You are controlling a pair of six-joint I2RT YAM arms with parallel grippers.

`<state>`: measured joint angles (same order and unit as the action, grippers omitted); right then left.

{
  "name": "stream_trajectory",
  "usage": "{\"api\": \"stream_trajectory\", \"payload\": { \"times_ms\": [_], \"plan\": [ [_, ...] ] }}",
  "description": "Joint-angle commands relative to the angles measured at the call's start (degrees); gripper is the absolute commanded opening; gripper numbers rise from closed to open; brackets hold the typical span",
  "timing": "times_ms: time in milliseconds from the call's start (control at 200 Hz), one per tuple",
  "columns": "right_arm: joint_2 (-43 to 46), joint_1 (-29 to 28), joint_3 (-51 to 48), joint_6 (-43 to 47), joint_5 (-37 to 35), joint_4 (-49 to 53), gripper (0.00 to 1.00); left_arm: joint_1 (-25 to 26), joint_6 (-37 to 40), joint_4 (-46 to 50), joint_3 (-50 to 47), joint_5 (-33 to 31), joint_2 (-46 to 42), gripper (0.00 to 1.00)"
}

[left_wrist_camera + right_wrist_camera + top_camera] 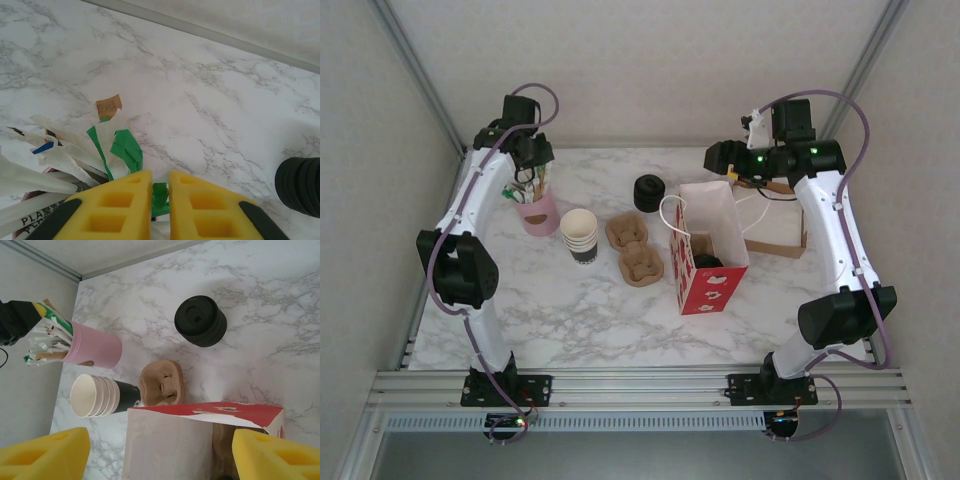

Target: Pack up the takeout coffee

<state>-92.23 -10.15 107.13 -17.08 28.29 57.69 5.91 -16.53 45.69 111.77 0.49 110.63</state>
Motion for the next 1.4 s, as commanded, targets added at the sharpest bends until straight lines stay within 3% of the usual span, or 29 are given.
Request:
{"api": "stream_trajectory", "payload": {
  "times_ms": [0,110,225,300,746,1392],
  "plan": [
    [1.3,-0.2,-0.6,1.0,0.2,0.5,0.76,-0.1,-0.1,0.9,1.8,0.4,0.8,0.14],
    [1.3,-0.2,-0.7,1.1,0.3,0.4,0.76,0.0,-0.1,0.9,1.8,0.3,1.0,0.15],
    [1.3,-0.1,-0.8,1.0,0.3,0.5,0.76,-0.1,-0.1,0.9,2.0,0.1,1.3,0.29],
    [1.3,-0.2,-0.8,1.1,0.3,0.6,0.76,-0.1,-0.2,0.8,2.0,0.1,1.5,0.31],
    [1.6,-0.2,-1.1,1.3,0.1,0.7,0.76,-0.1,-0.3,1.0,2.2,0.1,1.4,0.11],
    [1.8,-0.2,-1.2,0.6,0.7,0.3,0.76,0.1,-0.1,2.1,2.1,-2.8,-4.8,0.05]
  ]
}}
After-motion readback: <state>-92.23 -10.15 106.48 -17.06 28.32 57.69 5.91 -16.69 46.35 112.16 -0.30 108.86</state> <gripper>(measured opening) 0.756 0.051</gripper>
